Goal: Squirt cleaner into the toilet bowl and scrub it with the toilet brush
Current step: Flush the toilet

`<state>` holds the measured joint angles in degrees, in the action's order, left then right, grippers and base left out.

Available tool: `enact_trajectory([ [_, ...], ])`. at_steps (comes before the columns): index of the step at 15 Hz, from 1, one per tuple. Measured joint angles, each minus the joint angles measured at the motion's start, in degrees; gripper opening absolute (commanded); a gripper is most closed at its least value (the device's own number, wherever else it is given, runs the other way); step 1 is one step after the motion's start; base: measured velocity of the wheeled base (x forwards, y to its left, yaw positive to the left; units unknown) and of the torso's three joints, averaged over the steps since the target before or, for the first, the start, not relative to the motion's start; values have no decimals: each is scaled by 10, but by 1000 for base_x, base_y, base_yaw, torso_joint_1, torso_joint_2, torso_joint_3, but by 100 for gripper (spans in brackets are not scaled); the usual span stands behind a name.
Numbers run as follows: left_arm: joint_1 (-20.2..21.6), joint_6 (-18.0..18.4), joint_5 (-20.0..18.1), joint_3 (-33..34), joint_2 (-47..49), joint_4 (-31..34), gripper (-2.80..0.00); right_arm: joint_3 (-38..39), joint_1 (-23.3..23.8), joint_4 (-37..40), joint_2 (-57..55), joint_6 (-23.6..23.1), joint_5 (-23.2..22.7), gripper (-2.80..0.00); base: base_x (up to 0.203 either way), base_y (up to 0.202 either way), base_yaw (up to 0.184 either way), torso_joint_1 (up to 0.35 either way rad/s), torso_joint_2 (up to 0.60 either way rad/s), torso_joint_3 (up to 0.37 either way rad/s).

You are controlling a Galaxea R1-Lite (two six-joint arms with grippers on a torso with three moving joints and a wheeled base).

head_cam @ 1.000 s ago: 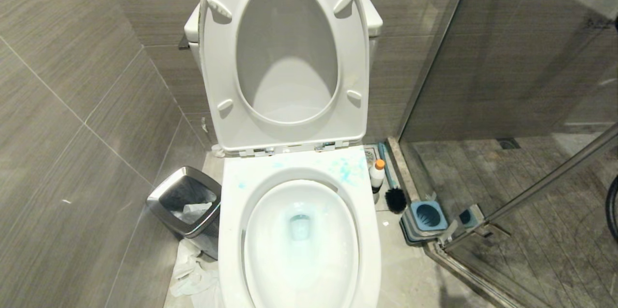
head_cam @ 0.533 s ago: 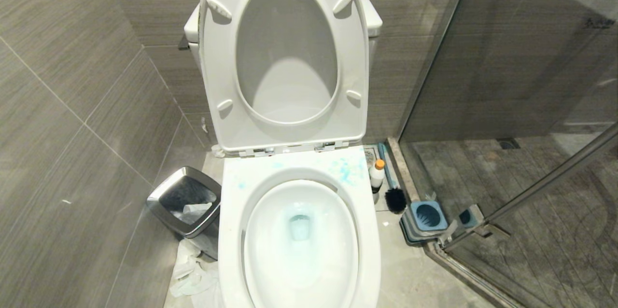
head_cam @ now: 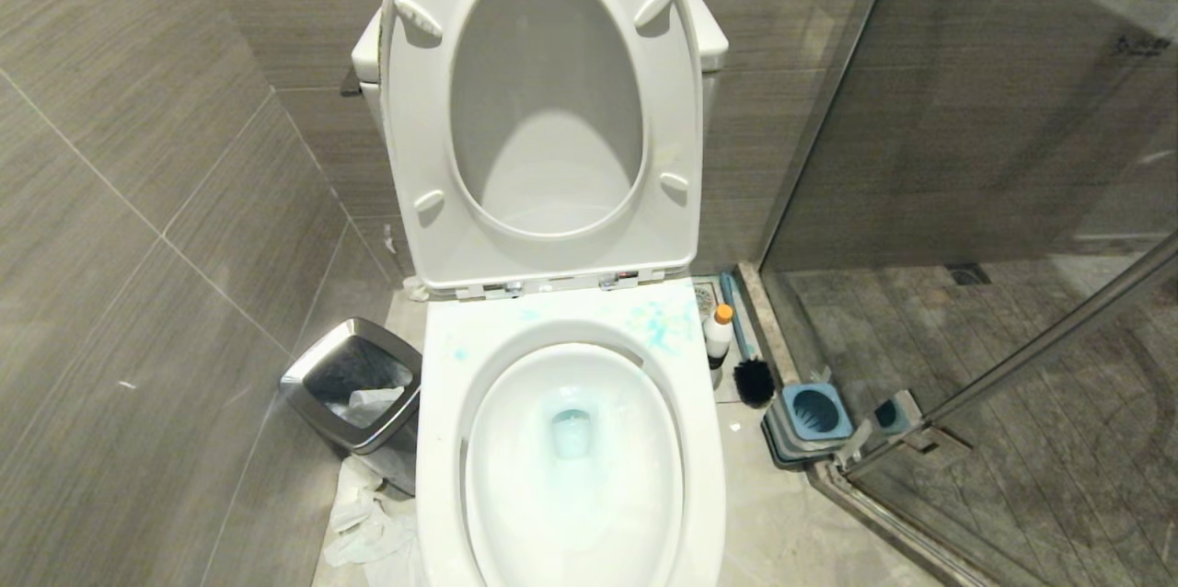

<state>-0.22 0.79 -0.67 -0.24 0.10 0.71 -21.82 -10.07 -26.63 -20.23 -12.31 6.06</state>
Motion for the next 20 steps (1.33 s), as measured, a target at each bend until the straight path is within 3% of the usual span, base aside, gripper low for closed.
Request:
enact_trajectory([
  [2, 0, 0, 0, 0, 0, 0, -280, 33, 15, 14, 27, 12, 35, -280, 0, 0, 0, 0, 0, 0],
  [4, 0, 0, 0, 0, 0, 0, -280, 60, 46, 18, 41, 25, 38, -280, 0, 0, 0, 0, 0, 0],
  [8, 0, 0, 0, 0, 0, 0, -280, 132, 77, 28, 83, 30, 6, -280, 0, 0, 0, 0, 0, 0],
  [12, 0, 0, 0, 0, 0, 0, -280, 205, 93, 87, 136, 34, -18, -280, 0, 0, 0, 0, 0, 0],
  [16, 0, 0, 0, 0, 0, 0, -280, 217, 97, 221, 188, 41, -64, -280, 0, 0, 0, 0, 0, 0],
  [20, 0, -1, 0, 0, 0, 0, -280, 217, 97, 270, 201, 46, -80, -280, 0, 0, 0, 0, 0, 0],
])
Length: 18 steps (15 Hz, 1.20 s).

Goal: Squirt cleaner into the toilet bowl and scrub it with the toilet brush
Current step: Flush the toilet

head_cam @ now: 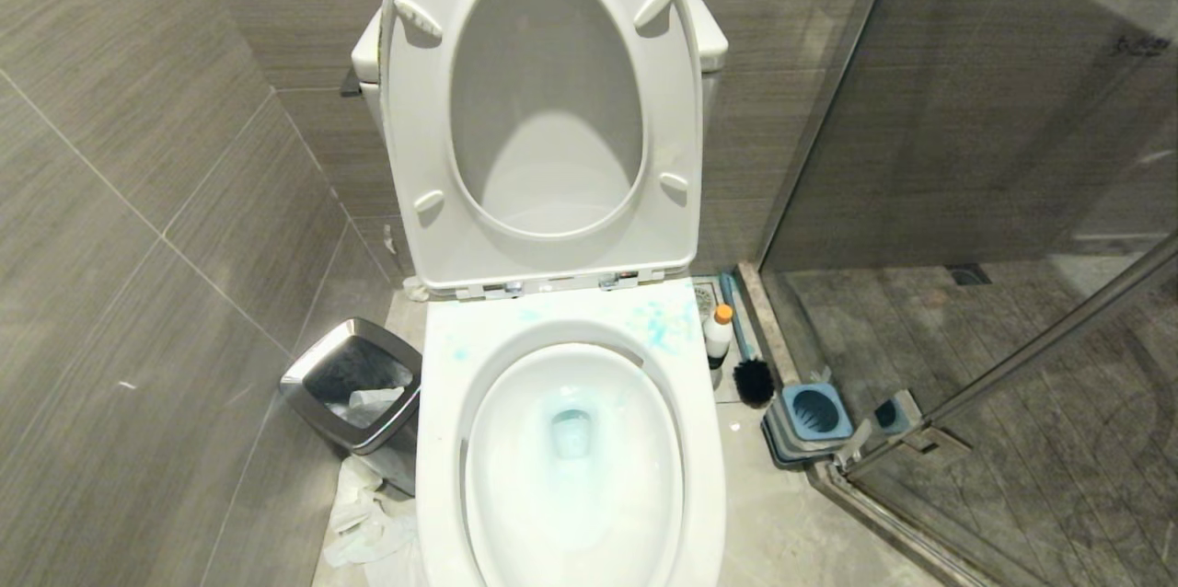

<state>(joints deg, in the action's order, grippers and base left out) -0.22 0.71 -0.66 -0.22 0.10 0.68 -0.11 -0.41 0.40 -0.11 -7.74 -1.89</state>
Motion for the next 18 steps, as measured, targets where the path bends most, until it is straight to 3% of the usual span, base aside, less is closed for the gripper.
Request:
enact_trajectory([
  [18, 0, 10, 0, -3, 0, 1, -280, -5, 0, 14, 1, 23, -6, -280, 0, 0, 0, 0, 0, 0],
])
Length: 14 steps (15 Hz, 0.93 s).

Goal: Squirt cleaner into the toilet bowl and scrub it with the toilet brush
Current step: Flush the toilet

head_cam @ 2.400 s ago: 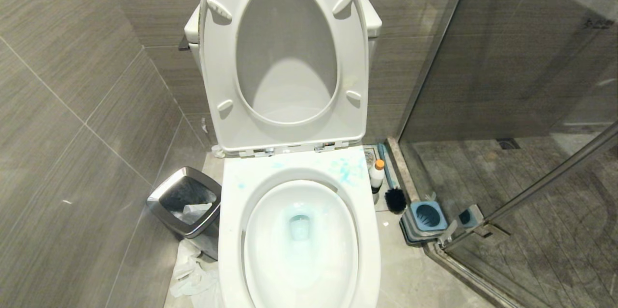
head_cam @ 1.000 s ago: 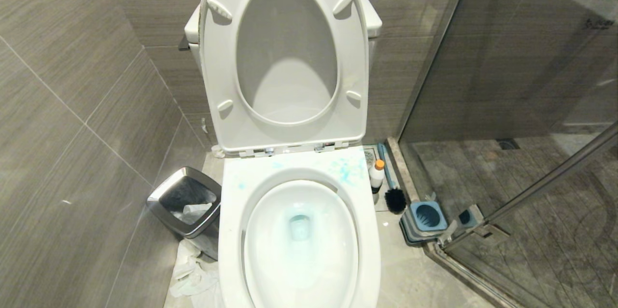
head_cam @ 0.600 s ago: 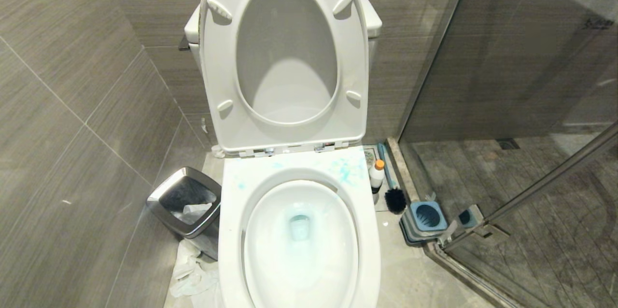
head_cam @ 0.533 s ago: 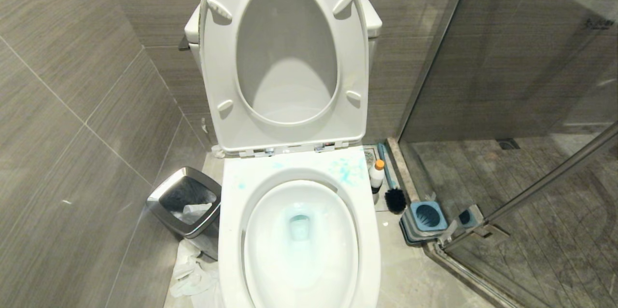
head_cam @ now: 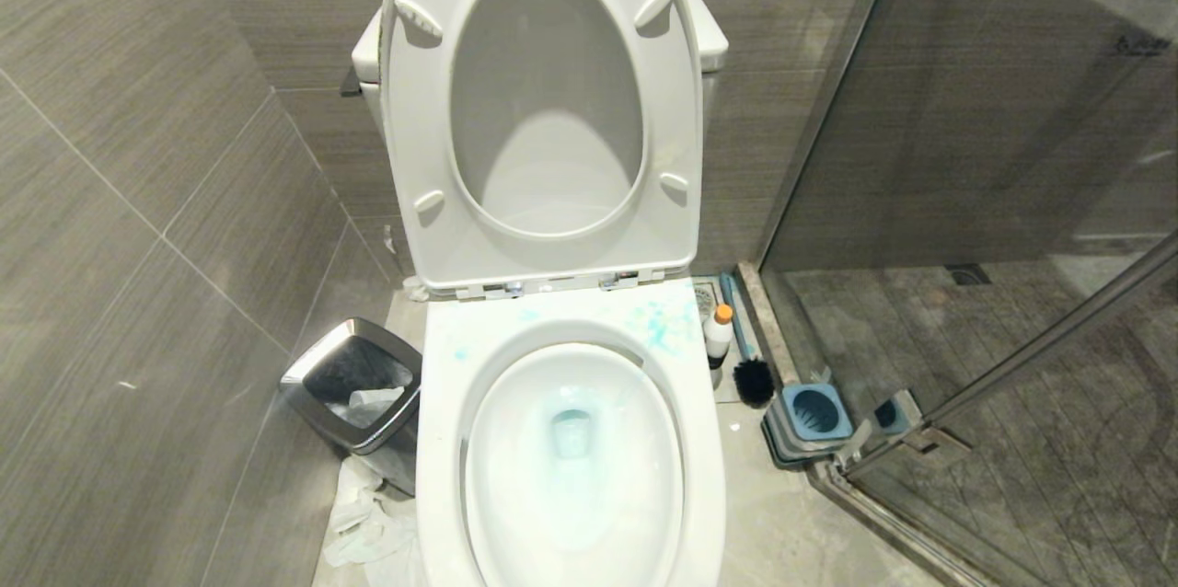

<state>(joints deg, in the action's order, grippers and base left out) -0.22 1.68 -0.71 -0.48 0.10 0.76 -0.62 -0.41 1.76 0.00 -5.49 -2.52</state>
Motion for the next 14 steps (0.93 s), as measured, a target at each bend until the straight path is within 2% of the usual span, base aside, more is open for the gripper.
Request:
enact_trajectory([
  [2, 0, 3, -2, -27, 4, 7, -280, 0, 0, 0, 0, 0, 0, -280, 0, 0, 0, 0, 0, 0],
  [5, -2, 2, -5, -142, 61, 28, -280, 0, 0, 0, 0, 0, 0, -280, 0, 0, 0, 0, 0, 0],
  [8, -7, -2, -7, -305, 190, 32, -280, 0, 0, 0, 0, 0, 0, -280, 0, 0, 0, 0, 0, 0],
  [12, -9, -18, -20, -551, 412, 29, -280, 0, 0, 0, 0, 0, 0, -280, 0, 0, 0, 0, 0, 0],
  [14, -4, -25, -25, -651, 522, 10, -280, 0, 0, 0, 0, 0, 0, -280, 0, 0, 0, 0, 0, 0],
])
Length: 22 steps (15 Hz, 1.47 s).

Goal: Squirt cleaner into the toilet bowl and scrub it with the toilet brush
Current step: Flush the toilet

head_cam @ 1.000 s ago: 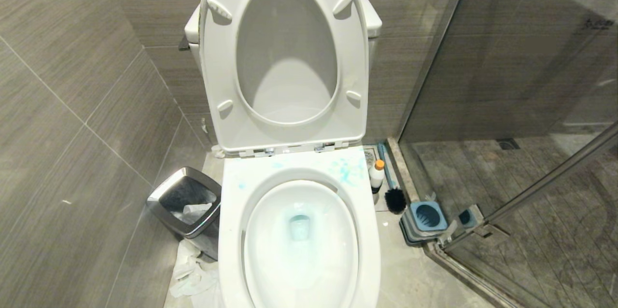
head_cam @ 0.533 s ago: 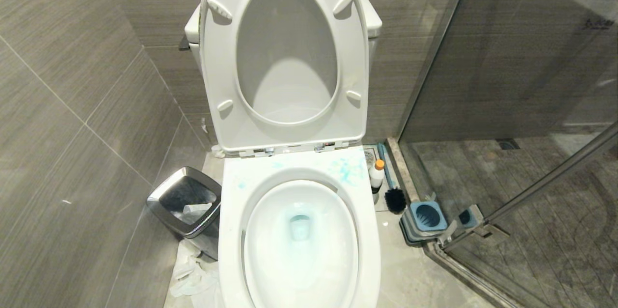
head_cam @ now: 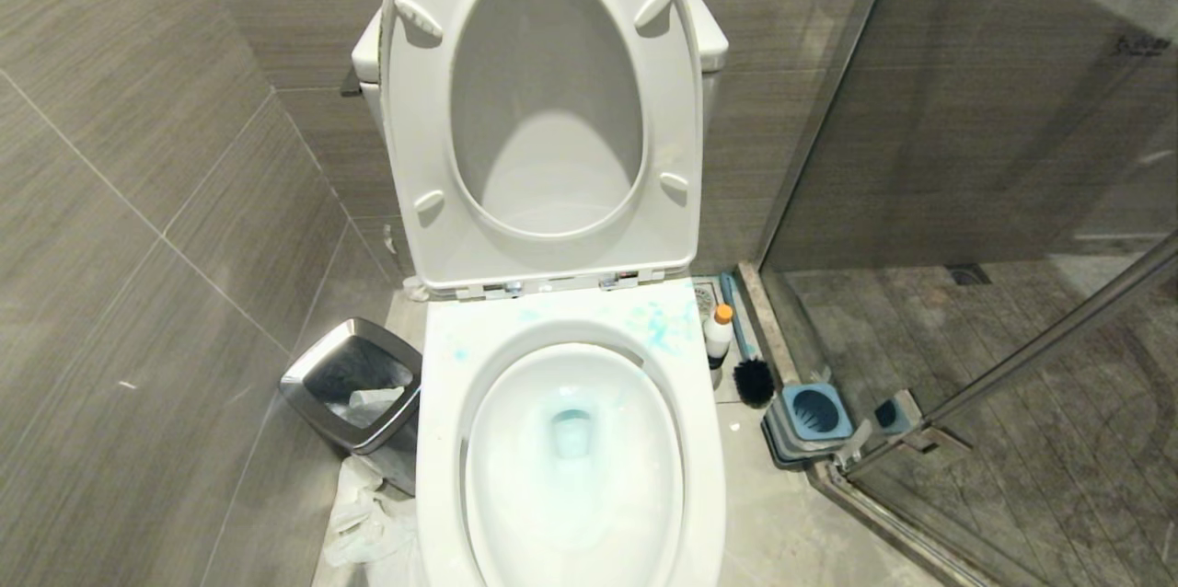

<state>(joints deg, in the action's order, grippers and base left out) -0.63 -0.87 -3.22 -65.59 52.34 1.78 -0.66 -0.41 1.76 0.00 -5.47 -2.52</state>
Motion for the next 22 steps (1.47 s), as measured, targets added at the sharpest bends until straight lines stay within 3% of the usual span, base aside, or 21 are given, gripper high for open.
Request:
enact_trajectory([
  [6, 51, -55, -19, -313, 344, -139, -280, 0, 0, 0, 0, 0, 0, -280, 0, 0, 0, 0, 0, 0],
  [7, 58, -78, -30, -361, 392, -162, -280, 0, 0, 0, 0, 0, 0, -280, 0, 0, 0, 0, 0, 0],
  [9, 76, -127, -89, -418, 465, -191, -280, 0, 0, 0, 0, 0, 0, -280, 0, 0, 0, 0, 0, 0],
  [15, 97, -164, -292, -459, 598, -307, -280, 0, 0, 0, 0, 0, 0, -280, 0, 0, 0, 0, 0, 0],
  [19, 78, -164, -328, -461, 643, -367, -280, 0, 0, 0, 0, 0, 0, -280, 0, 0, 0, 0, 0, 0],
  [22, 64, -169, -383, -461, 662, -401, -280, 0, 0, 0, 0, 0, 0, -280, 0, 0, 0, 0, 0, 0],
])
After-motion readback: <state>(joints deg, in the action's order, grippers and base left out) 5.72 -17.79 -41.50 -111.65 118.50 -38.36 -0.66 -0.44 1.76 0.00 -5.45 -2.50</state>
